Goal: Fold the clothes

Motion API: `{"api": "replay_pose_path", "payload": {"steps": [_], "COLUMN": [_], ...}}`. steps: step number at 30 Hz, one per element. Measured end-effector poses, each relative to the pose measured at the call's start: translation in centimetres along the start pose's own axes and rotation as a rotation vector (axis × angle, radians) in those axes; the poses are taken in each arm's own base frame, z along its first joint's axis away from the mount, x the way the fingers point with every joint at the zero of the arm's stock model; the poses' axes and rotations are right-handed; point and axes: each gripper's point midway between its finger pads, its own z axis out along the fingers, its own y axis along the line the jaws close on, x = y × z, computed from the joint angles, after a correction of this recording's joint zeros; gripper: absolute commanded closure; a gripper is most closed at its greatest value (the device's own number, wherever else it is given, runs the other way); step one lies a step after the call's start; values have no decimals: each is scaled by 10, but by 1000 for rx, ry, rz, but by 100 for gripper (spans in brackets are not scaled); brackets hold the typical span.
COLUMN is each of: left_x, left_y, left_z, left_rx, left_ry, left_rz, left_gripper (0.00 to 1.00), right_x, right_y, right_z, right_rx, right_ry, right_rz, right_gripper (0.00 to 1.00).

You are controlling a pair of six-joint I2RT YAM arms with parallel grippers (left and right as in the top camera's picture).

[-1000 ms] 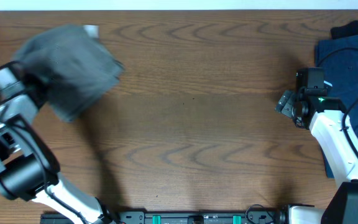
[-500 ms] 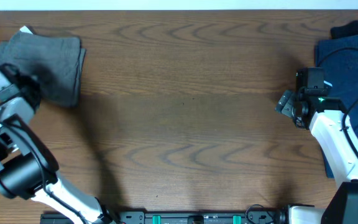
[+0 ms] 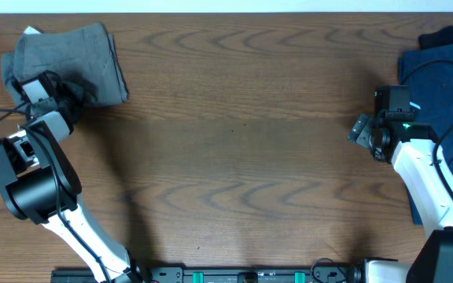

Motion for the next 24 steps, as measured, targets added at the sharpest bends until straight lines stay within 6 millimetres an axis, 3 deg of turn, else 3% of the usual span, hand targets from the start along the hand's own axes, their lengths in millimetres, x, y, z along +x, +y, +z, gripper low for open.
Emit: {"api": "replay_pose_path", "payload": {"steps": [14, 24], "left_x": [1, 52], "left_y": [0, -36], "left_z": [-7, -19], "left_rx": [112, 327], "left_ry": [118, 337], "left_rz": [139, 226], "left_gripper": [94, 94], "right_x": [0, 0], "right_y": [0, 0], "right_z": [0, 0], "right_rx": [0, 0], "right_ry": [0, 0], "right_rz": [0, 0], "right_gripper": [1, 1]}}
